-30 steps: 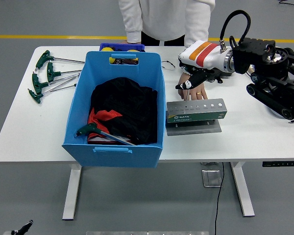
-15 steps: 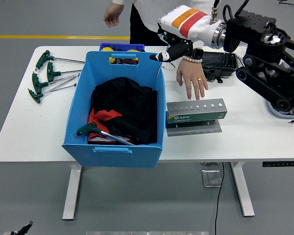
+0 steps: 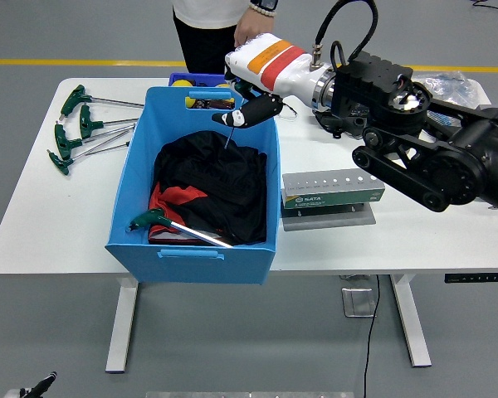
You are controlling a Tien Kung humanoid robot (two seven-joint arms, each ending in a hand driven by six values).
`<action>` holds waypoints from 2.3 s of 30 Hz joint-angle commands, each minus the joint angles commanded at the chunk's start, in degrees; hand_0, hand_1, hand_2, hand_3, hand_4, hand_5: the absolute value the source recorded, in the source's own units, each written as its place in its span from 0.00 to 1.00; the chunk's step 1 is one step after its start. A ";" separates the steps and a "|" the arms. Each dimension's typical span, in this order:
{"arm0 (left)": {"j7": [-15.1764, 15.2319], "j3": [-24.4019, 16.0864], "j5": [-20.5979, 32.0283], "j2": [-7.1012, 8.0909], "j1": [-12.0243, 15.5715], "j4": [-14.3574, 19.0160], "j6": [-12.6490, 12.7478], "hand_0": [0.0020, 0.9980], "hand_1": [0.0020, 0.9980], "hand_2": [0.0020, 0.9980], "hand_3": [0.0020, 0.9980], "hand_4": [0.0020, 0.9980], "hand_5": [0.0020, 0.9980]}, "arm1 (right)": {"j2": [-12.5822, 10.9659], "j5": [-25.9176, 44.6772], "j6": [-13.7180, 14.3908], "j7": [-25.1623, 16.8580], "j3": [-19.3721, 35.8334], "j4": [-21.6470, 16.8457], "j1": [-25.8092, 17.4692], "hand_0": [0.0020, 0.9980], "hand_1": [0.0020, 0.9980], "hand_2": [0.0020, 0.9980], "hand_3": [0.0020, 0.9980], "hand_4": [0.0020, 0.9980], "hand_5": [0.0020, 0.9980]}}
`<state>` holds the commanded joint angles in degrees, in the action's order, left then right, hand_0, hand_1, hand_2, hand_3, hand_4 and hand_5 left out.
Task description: Lift tool from toolbox,place it in box,lift tool from toolbox,place it in box
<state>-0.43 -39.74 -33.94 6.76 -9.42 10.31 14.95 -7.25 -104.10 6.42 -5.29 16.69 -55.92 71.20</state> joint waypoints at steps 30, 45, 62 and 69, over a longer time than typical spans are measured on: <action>-0.26 0.12 0.05 -0.09 -0.43 0.00 0.03 0.80 0.83 0.80 0.72 0.73 0.67 | 3.90 -2.28 -8.02 -0.70 -5.75 1.76 0.02 0.75 0.74 0.81 0.81 0.89 0.60; 0.31 2.31 3.06 -0.23 -0.68 0.00 0.06 0.80 0.84 0.80 0.72 0.73 0.67 | -4.10 2.47 0.38 -2.96 1.49 -4.31 -7.11 0.80 0.78 0.83 0.84 0.90 0.59; 0.93 2.70 4.24 -0.81 -0.71 0.00 -0.31 0.81 0.84 0.80 0.72 0.73 0.67 | -15.28 38.26 2.08 -8.59 21.45 -15.14 -29.91 0.80 0.78 0.82 0.83 0.97 0.65; 0.71 1.42 2.95 -1.15 -0.36 0.00 -0.22 0.80 0.84 0.80 0.72 0.73 0.67 | -15.54 48.54 0.74 -10.89 31.03 -18.81 -40.50 0.81 0.78 0.83 0.84 1.00 0.77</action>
<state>0.28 -38.32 -30.99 5.61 -9.79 10.31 14.73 -22.79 -55.56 7.16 -16.19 47.72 -74.73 30.70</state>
